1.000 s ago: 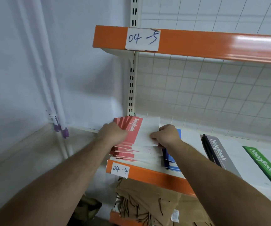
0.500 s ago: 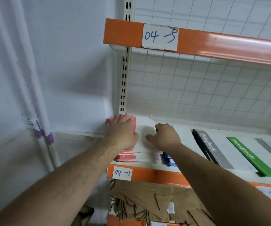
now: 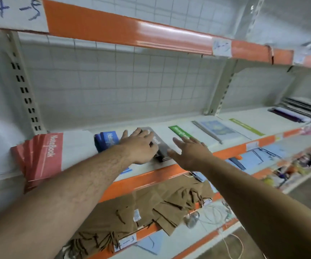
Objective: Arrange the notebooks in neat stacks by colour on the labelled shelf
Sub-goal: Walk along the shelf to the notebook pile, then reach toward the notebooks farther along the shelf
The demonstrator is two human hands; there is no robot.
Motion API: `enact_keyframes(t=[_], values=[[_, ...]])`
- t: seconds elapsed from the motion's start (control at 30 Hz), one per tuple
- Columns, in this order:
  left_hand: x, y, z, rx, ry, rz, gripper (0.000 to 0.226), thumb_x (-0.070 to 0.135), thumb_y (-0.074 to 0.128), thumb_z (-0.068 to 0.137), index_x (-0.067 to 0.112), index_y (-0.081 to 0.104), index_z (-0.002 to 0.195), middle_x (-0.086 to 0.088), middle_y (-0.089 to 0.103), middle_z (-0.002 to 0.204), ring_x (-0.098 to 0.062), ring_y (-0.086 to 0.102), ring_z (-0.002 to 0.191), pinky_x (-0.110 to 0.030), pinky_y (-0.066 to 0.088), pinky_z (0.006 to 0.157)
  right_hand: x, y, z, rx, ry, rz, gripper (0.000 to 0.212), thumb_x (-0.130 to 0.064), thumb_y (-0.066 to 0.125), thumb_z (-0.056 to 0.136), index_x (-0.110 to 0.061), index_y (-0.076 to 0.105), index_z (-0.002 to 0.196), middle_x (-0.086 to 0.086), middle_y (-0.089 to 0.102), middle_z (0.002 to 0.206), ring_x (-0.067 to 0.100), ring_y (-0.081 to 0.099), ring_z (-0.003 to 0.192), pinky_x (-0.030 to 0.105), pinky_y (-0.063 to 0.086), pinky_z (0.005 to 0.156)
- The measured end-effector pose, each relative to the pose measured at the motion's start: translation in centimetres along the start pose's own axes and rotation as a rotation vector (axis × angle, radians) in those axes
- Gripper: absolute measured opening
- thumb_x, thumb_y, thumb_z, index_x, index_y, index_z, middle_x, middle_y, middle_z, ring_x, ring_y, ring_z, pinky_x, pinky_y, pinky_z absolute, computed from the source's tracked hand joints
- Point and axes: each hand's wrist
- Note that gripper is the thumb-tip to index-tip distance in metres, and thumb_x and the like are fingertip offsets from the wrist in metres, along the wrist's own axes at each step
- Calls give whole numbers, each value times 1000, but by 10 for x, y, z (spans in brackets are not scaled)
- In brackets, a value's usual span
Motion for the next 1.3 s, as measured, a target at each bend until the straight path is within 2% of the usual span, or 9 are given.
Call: enact_keyframes(t=[0.1,0.3,0.6,0.73,1.03,1.3], values=[[57,4,20,-27,93,45,64,51,15,102,27,0,159,5,-2,167,-17,-6,153,-53,-3,122,53,-2,-16,37,58,29,73,-72,26,95,-34,19,157,1,16,165,26,9,152,51,15,120],[177,9,52,-27,188,47,63,52,16,102,30,0,159,5,-2,167,-17,-4,154,-53,-1,122,169,-10,-50,42,127,89,74,-70,28,96,-34,12,158,0,9,167,27,5,153,53,12,121],[348,26,106,2,303,65,62,48,15,103,27,3,160,5,2,167,-20,1,153,-53,6,121,342,-11,-99,70,240,129,72,-70,28,96,-34,16,158,-1,13,166,25,7,153,48,17,121],[407,33,130,-19,375,60,62,48,16,102,27,5,159,5,4,167,-20,1,153,-52,5,121,404,-12,-111,50,311,125,73,-70,25,96,-34,13,159,1,11,166,26,7,153,45,14,123],[518,58,226,-53,519,100,65,53,14,101,27,3,160,6,2,167,-19,1,153,-49,5,122,530,0,-87,56,412,141,74,-71,25,95,-33,16,158,3,14,166,25,8,153,45,16,123],[617,51,346,-52,609,48,62,49,15,102,27,2,159,6,1,167,-19,-2,154,-48,1,123,649,-29,-20,88,498,125,75,-71,27,95,-32,18,158,6,16,165,28,11,153,44,15,123]])
Point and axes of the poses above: each hand's wrist, its own z-axis towards the middle knuckle, its own y-axis out of the palm, x = y × z
